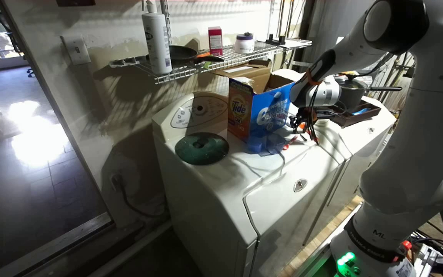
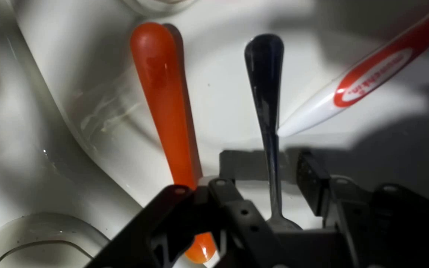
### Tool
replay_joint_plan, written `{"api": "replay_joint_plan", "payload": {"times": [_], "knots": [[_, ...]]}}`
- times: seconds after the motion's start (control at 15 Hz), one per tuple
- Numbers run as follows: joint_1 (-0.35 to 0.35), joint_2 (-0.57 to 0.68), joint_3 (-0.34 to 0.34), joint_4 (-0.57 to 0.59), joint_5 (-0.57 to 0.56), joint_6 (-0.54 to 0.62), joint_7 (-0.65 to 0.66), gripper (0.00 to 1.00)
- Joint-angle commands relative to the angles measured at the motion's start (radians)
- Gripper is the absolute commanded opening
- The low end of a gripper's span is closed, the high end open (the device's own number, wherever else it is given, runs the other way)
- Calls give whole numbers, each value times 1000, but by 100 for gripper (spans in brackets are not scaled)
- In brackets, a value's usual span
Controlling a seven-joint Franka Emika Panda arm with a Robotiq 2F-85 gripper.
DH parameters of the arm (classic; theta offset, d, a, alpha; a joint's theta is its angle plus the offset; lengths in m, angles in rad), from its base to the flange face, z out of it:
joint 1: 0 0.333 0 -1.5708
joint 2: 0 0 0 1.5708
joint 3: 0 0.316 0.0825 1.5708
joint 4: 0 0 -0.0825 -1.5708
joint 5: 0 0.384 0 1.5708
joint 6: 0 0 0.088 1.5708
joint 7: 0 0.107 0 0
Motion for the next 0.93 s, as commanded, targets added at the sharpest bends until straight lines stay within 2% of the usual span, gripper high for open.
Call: {"api": "replay_joint_plan", "payload": {"times": [0.0, 0.13, 0.2, 0.87], "knots": [[-2, -8, 1, 12, -4, -31, -5, 19], [-1, -5, 0, 13, -8, -28, -4, 5], [-1, -2, 0, 14, -7, -29, -3, 1], [-7, -41, -7, 18, -17, -2, -21, 2]]}}
